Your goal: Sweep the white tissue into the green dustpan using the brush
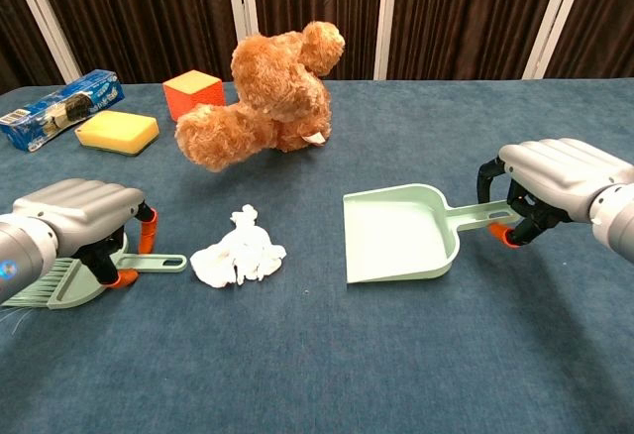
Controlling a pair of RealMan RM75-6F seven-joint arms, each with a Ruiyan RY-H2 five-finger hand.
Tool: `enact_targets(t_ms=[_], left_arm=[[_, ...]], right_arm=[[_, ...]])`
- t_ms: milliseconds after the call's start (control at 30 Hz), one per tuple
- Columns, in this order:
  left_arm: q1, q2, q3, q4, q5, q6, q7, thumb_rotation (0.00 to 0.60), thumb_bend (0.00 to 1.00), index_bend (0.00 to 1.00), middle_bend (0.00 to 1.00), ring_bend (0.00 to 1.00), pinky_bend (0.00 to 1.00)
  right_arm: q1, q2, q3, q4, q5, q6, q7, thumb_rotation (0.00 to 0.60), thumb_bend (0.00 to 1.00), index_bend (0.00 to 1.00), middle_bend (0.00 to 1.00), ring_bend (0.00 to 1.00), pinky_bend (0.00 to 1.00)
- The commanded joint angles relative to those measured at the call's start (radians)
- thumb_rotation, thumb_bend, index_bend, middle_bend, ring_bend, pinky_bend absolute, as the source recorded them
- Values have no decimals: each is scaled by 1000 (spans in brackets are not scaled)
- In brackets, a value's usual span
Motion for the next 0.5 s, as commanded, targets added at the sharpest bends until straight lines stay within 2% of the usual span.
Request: enact_targets(t_ms=[33,200,333,500], left_arm=[[0,2,0,-2,10,5,-12,600,482,572,990,980,1000],[6,7,-10,-17,67,30,-72,600,625,734,1000,1000,1000],[12,11,-22,-38,141,51,-145,600,664,783,1000,1000,1000],[12,13,-40,-63,197,65,-201,600,673,796,1000,1000,1000]], right_arm=[[-1,1,-1,-2,-1,0,2,600,463,559,922,914,832],[1,4,1,-12,-1,2,-5,600,463,559,922,914,832],[3,6,0,-11,2,0,-9,600,464,559,922,914,832],[5,8,-1,-12,4,-1,-15,600,463,559,922,914,832]])
